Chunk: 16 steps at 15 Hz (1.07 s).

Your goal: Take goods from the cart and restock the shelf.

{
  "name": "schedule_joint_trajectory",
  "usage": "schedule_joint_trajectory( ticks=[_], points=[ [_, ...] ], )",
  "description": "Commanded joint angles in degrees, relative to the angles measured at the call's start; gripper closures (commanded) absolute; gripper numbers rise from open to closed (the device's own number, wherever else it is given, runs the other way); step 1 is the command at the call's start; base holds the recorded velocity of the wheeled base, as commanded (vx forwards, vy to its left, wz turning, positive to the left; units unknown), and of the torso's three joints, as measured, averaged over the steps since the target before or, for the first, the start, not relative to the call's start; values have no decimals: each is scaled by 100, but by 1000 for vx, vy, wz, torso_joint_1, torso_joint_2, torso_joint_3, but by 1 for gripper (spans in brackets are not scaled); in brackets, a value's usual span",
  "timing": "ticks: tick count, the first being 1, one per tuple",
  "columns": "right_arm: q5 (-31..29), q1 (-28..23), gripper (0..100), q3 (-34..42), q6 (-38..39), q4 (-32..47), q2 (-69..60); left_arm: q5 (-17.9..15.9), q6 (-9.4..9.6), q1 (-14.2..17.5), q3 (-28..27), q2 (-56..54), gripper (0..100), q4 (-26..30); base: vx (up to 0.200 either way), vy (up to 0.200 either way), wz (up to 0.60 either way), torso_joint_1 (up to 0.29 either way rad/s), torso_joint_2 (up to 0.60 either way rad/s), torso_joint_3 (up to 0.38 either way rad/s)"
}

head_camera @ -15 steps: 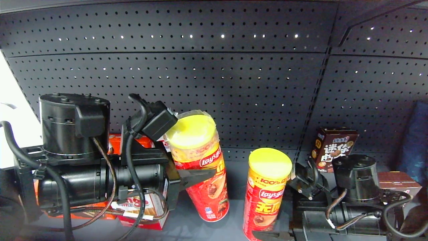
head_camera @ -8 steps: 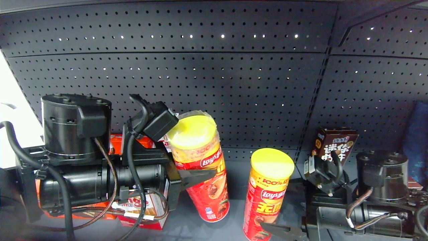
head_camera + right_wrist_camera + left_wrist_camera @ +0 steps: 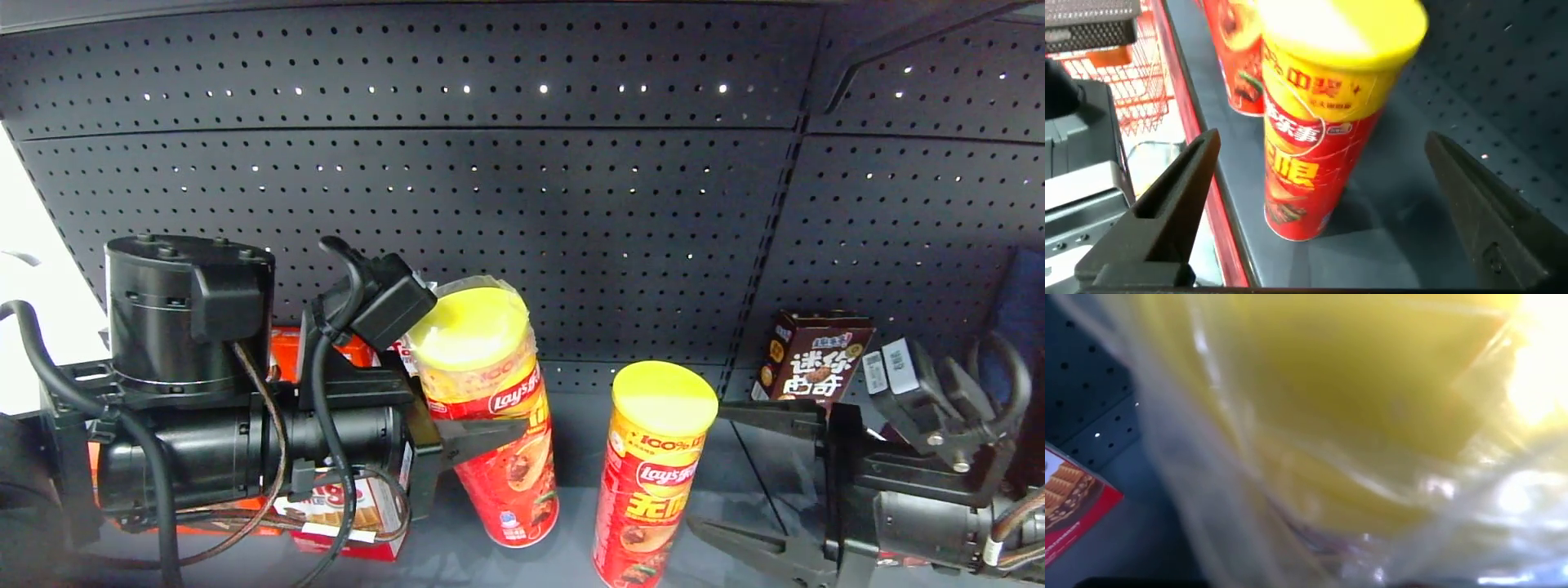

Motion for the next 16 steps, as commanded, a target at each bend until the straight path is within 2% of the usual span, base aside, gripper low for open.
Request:
schedule_joint_trajectory(
  ticks=[1,2,5,6,7,8,12,14,15,16],
  points=[
    [-78,-11,0,-57,-2,197,-749,1,-1,7,1,3,100,8,0,0,0,0,0,0],
    [-289,-20,0,-75,-2,338,-1004,10,-1,7,-7,-5,100,17,0,0,0,0,0,0],
    [-2302,288,0,-101,-2,1446,-1935,19,-1,7,-43,3,100,17,0,0,0,0,0,0],
    [-2627,367,0,-75,-2,1551,-2041,19,-1,7,-43,3,100,17,0,0,0,0,0,0],
    [-3392,613,0,136,16,1753,-2428,28,-1,16,-60,3,100,17,0,0,0,0,0,0],
    [-3479,648,0,242,25,1753,-2577,28,-1,16,-60,3,100,17,0,0,0,0,0,0],
    [-5510,499,0,901,552,1709,-3728,142,-1,16,-60,3,100,17,0,0,0,0,0,0],
    [-6169,446,0,1463,552,1727,-4291,142,-1,16,-60,3,100,-1,0,0,0,0,0,0],
    [-6283,367,0,1560,561,1727,-4396,142,-1,16,-60,3,100,-1,0,0,0,0,0,0],
    [-6353,-90,0,1674,570,1736,-4528,142,-1,16,-51,12,100,-1,0,0,0,0,0,0]
  ],
)
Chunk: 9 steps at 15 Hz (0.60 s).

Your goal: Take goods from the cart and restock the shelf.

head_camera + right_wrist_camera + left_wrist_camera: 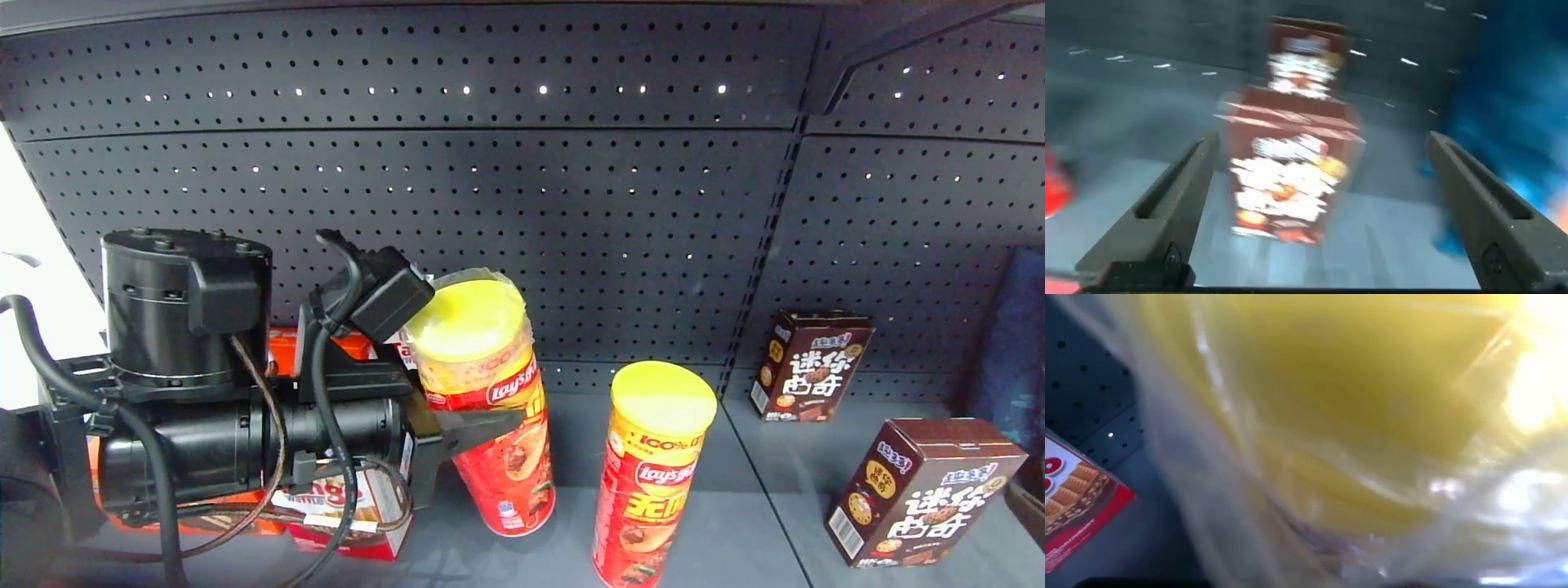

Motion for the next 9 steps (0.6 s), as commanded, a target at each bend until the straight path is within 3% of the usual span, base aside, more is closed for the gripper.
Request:
schedule_joint_trajectory(
  ticks=[1,6,9],
  points=[
    [-113,-785,0,285,46,15,-517,-3,-1,6,10,18,100,-3,0,0,0,0,0,0],
    [-113,-2402,0,1059,64,252,-1466,-12,-1,94,-280,396,100,-39,0,0,0,0,0,0],
    [-96,-3905,0,980,29,1974,-3022,-21,8,103,-404,502,100,-39,0,0,0,0,0,0]
  ],
)
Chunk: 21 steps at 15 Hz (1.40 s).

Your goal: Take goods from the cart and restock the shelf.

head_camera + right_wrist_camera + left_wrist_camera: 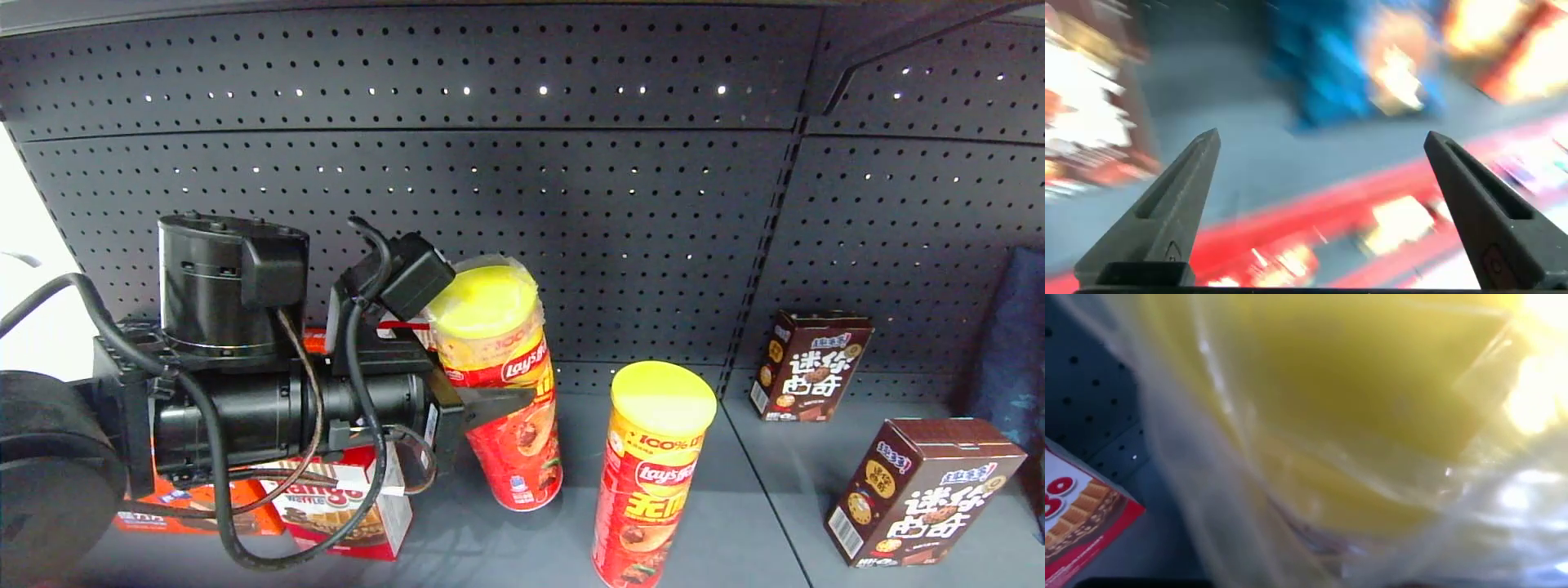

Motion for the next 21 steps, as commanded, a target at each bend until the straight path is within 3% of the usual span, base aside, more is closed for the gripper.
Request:
schedule_joint_trajectory(
  ticks=[1,3,5,7,8,15,21],
  points=[
    [24,-1064,0,-17,-28,987,-1373,-5,2,3,-20,102,100,2,0,0,0,0,0,0],
    [341,-1047,0,-96,446,1259,-1505,-5,10,-14,-29,111,100,2,0,0,0,0,0,0],
    [2388,-774,0,-79,455,1286,-1839,-5,10,-6,-12,93,100,2,0,0,0,0,0,0],
    [3426,-766,0,-79,437,1268,-1830,-14,10,-6,50,76,100,2,0,0,0,0,0,0],
    [4304,-792,0,97,446,1224,-1874,-14,10,-6,67,76,100,2,0,0,0,0,0,0],
    [4164,-801,0,106,613,1224,-1874,-22,19,38,6,76,100,2,0,0,0,0,0,0],
    [4164,-801,0,106,613,1224,-1874,-31,54,425,-231,243,100,37,0,0,0,0,0,0]
  ],
)
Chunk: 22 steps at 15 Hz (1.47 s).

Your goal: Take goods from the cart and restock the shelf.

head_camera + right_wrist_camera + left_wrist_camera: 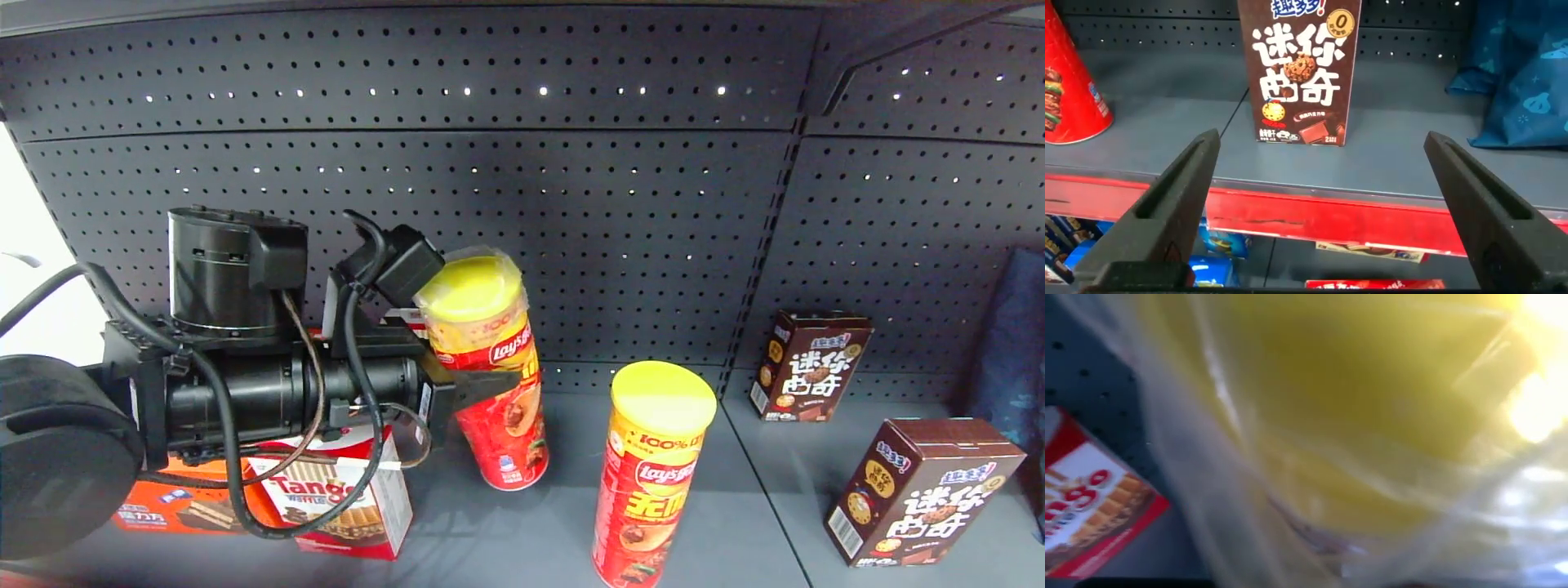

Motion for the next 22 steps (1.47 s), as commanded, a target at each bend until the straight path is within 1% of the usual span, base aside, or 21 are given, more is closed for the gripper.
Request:
schedule_joint_trajectory(
  ticks=[1,2,3,4,5,7,9,11,12,13,14,15,16,18,19,22],
  points=[
    [4,4,0,1,0,-1,13,3,67,117,-121,117,100,4,0,0,0,0,0,0],
    [4,4,0,1,0,-1,13,-59,401,258,-165,205,100,12,0,0,0,0,0,0],
    [4,4,0,1,0,-1,13,-322,436,460,-200,213,100,30,0,0,0,0,0,0],
    [4,4,0,1,0,-1,13,-621,463,574,-323,240,100,30,0,0,0,0,0,0],
    [4,4,0,1,0,-1,13,-832,471,627,-481,266,100,39,0,0,0,0,0,0],
    [4,4,0,1,0,-1,13,-1096,480,671,-657,380,100,21,0,0,0,0,0,0],
    [4,4,0,1,0,-1,13,-1535,489,680,-815,600,100,39,0,0,0,0,0,0],
    [4,4,0,1,0,-1,13,-1544,586,662,-842,705,100,48,0,0,0,0,0,0],
    [4,4,0,1,0,-1,13,-1544,805,627,-947,837,100,109,0,0,0,0,0,0],
    [4,4,0,1,-9,-1,13,-1535,937,627,-1009,943,100,206,0,0,0,0,0,0],
    [4,4,0,1,0,-1,13,-1526,1175,627,-1132,1127,100,417,0,0,0,0,0,0],
    [4,4,0,1,0,-1,13,-1535,1491,627,-1369,1382,100,777,0,0,0,0,0,0],
    [4,4,0,1,0,-1,13,-1562,1552,565,-1545,1523,100,918,0,0,0,0,0,0],
    [4,4,0,1,0,-1,13,-1570,1535,416,-1870,1743,100,1014,0,0,0,0,0,0],
    [4,4,0,1,-9,-1,13,-1526,1482,293,-2142,1910,100,1094,0,0,0,0,0,0],
    [4,4,0,1,0,-1,13,-1500,1491,249,-2714,2226,100,1463,0,0,0,0,0,0]
  ],
)
